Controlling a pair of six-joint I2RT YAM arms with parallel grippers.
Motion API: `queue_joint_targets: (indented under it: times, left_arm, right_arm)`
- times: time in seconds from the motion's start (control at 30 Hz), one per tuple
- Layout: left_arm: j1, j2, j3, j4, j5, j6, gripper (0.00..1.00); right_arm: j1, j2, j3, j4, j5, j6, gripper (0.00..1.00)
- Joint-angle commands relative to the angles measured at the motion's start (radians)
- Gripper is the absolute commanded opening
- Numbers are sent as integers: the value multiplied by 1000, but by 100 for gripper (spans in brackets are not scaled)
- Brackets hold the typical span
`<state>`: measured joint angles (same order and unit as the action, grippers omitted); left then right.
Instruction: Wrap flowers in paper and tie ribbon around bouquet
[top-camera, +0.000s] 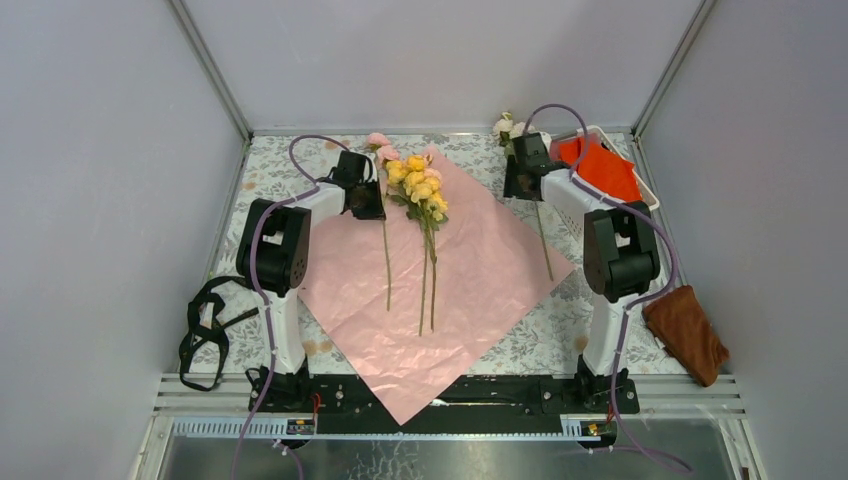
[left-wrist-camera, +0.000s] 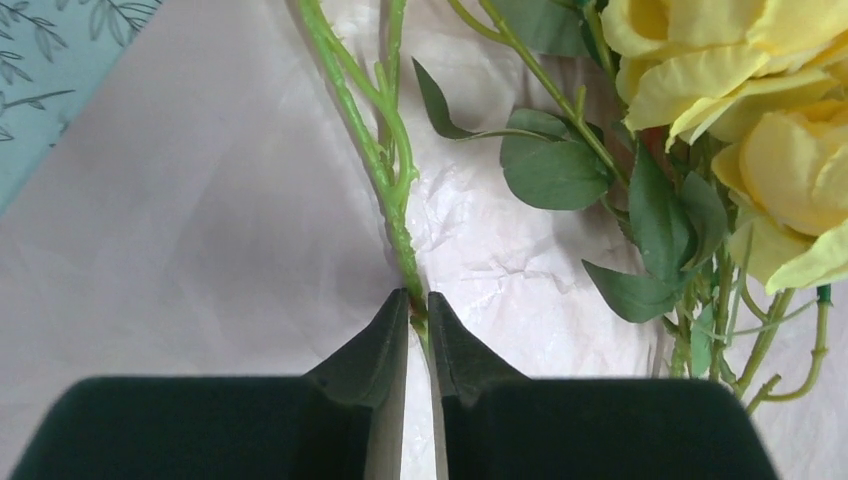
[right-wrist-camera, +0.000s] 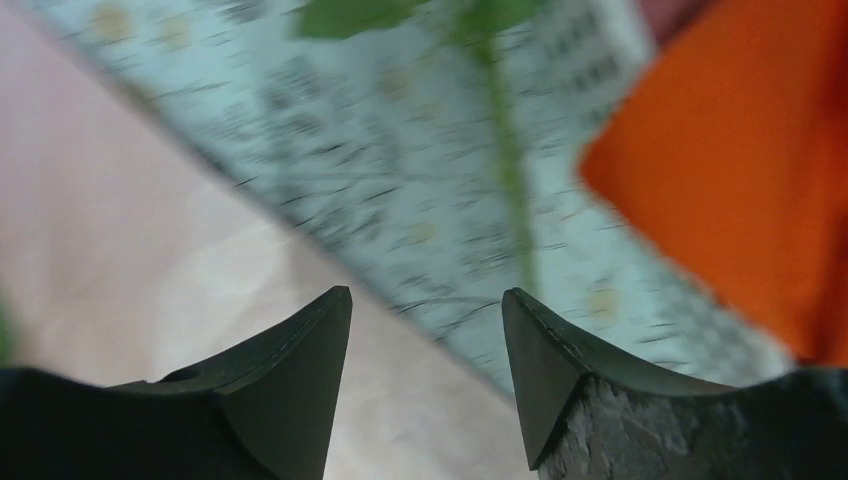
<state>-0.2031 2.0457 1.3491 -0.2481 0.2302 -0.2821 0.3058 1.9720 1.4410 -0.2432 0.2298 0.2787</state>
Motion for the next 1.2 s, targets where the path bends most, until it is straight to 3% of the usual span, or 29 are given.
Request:
queue_joint_targets:
  times: [0.0,0.17,0.4,0.43,0.5,0.57,0.73,0.87,1.0,1.17]
  left_arm:
    - [-14,-2,-19,-101,64,-3,20]
    - [-15,-24,-13,-125,78,16,28]
    - [-15,-84,-14,-147,77,53,47]
    - [-14,-92,-13,-154,76,63,50]
    - [-8,-113,-12,-166,75,88,56]
    - [8,-139,-16,-179,96,120,63]
    - [64,-219,-8,-263,163,283,73]
    - [76,-302,-17,-361,189,486,77]
    - [77,-375,-34,-464,195,627,78]
    - [93,-437,-68,-505,182,676,79]
  right_arm:
    - [-26,79,103,-108,189,-136,65]
    - [-52,177,190,-127,279,-188,62]
    - [-79,279,273,-142,229,-208,53]
    - [-86,291,285,-152,207,-210,46]
    - [-98,308,307,-183,146,-215,20]
    - [-103,301,319,-201,119,-230,1]
    - [-101,175,342,-207,68,-257,0]
    - [-90,14,301,-157,-66,-177,0]
    - [0,-178,139,-4,-103,-60,0]
    - [206,-326,-124,267,-155,123,0]
